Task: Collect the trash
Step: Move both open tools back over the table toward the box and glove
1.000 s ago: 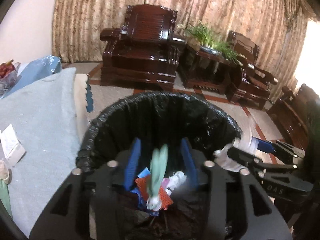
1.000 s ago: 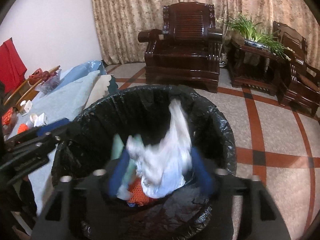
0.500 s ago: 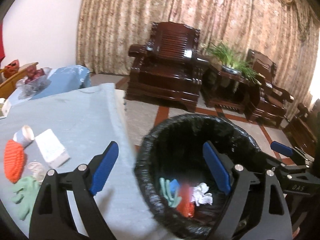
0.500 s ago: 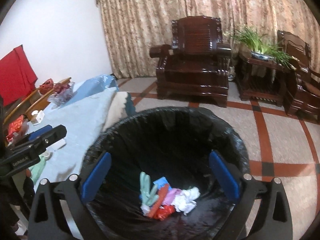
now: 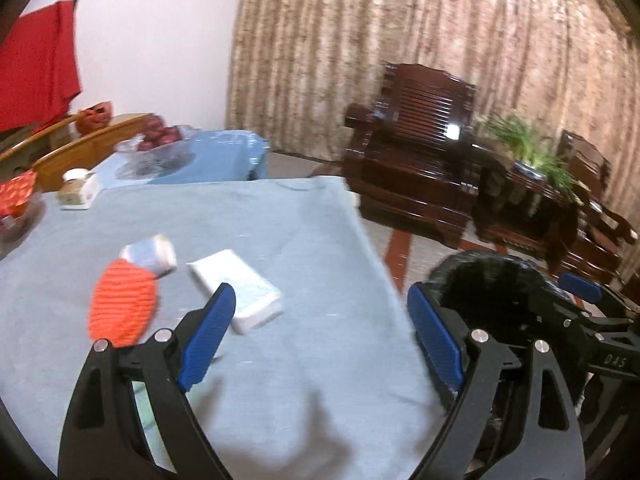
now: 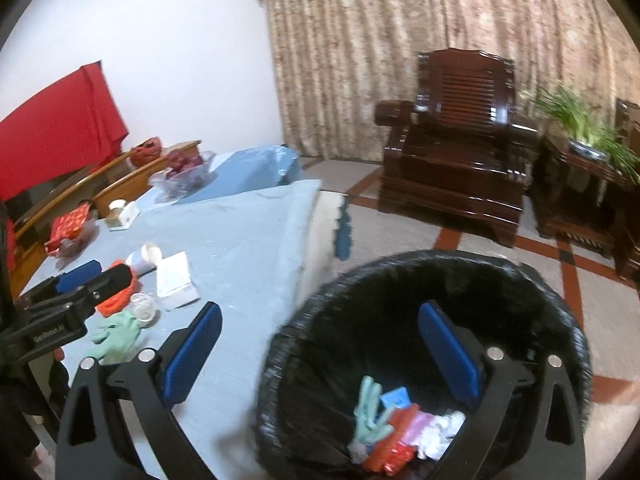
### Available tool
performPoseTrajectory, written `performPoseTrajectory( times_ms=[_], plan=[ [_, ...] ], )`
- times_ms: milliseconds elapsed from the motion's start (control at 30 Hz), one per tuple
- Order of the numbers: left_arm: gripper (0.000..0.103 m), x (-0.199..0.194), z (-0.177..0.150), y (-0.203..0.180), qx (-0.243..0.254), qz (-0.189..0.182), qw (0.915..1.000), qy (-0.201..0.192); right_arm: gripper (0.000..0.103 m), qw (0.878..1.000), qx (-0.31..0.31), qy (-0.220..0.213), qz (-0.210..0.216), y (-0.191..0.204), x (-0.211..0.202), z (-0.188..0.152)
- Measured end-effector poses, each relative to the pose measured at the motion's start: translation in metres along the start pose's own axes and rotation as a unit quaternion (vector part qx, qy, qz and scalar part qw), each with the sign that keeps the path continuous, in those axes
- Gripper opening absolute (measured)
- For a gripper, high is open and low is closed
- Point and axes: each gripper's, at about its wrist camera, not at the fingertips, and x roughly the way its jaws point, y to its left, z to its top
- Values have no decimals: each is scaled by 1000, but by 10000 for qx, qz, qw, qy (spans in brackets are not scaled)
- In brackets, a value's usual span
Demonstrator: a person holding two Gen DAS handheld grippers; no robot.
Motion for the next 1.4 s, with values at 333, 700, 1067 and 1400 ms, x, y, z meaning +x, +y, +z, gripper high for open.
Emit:
performPoseTrajectory(
  times_ms=[333,700,1067,1400],
  plan=[
    [85,-9,-5,74,-304,741,9968,-5,97,9983,-395,42,433,59,34,11],
    [85,-6,-24,121,-542,1200,9911,200,97,9954,-599,301,684,105,80,2],
    [85,14,-42,143,-645,1363,9877,413,96,9914,-814,673,778,137,132,-13],
    [85,21,-47,155,-747,1402,9861,485,92,9843,-1044,1060,949,163,170,-18]
  ],
)
